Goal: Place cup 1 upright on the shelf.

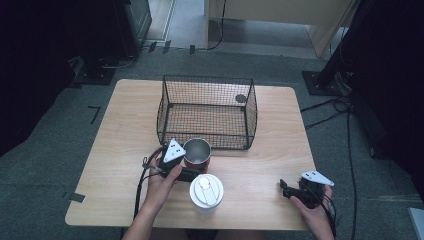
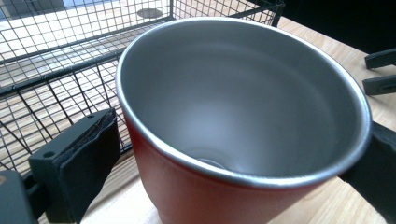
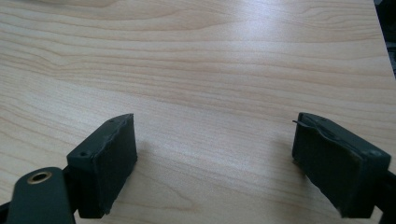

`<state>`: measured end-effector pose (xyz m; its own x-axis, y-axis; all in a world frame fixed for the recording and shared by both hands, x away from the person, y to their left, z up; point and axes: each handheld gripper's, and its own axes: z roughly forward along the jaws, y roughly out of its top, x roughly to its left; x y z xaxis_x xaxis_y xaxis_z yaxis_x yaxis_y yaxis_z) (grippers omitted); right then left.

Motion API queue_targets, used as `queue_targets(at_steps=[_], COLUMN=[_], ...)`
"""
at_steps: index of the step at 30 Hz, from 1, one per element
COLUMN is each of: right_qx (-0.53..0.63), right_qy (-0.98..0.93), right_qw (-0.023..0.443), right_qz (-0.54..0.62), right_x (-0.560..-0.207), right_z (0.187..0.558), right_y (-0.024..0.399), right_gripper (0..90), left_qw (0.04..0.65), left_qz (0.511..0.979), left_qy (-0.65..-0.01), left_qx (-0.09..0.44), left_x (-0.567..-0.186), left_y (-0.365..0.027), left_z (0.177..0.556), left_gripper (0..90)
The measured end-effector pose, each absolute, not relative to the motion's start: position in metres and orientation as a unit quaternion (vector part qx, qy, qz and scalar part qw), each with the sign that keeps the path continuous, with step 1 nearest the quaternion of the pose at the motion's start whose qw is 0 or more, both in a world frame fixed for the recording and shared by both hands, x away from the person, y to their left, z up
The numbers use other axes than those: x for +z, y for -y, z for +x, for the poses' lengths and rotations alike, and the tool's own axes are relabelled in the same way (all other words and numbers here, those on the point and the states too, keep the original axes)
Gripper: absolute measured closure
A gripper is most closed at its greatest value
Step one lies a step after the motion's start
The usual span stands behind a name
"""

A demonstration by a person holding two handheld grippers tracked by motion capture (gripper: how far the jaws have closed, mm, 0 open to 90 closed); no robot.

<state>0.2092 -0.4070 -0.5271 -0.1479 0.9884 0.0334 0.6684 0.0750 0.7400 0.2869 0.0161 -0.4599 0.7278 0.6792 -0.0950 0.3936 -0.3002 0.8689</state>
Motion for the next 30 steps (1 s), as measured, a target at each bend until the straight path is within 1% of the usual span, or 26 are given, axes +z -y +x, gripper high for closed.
queue_targets(at_steps=[3,6,8,10,12,15,18,23,26,30], right_qx=[0.317,0.317,0.317,0.317,0.317,0.317,0.317,0.317,0.317,0.317], right_qy=[-0.688,-0.688,-0.688,-0.688,-0.688,-0.688,-0.688,-0.688,-0.688,-0.69], right_qw=[0.252,0.253,0.253,0.253,0.253,0.253,0.253,0.253,0.253,0.252], right_qz=[0.602,0.602,0.602,0.602,0.602,0.602,0.602,0.601,0.602,0.6], right_x=[-0.527,-0.527,-0.527,-0.527,-0.527,-0.527,-0.527,-0.527,-0.527,-0.527], right_z=[0.209,0.209,0.209,0.209,0.209,0.209,0.209,0.209,0.209,0.209], right_y=[0.407,0.407,0.407,0.407,0.407,0.407,0.407,0.407,0.407,0.407], right_gripper=[13.8,13.8,13.8,13.7,13.7,13.7,13.8,13.7,13.7,13.7], left_qw=[0.479,0.48,0.492,0.494,0.49,0.466,0.457,0.453,0.456,0.486], left_qz=[0.791,0.789,0.779,0.778,0.779,0.795,0.801,0.802,0.801,0.782], left_qy=[-0.345,-0.347,-0.358,-0.362,-0.365,-0.354,-0.345,-0.344,-0.342,-0.342], left_qx=[0.163,0.166,0.149,0.143,0.14,0.161,0.174,0.181,0.185,0.188], left_x=[-0.458,-0.458,-0.455,-0.454,-0.453,-0.452,-0.449,-0.448,-0.447,-0.435], left_y=[-0.012,-0.009,-0.007,-0.006,-0.004,0.003,0.005,0.003,0.002,-0.003], left_z=[0.287,0.288,0.291,0.292,0.294,0.295,0.295,0.295,0.294,0.291], left_gripper=[0.2,0.2,0.2,0.3,2.5,4.9,6.9,7.5,7.6,7.7])
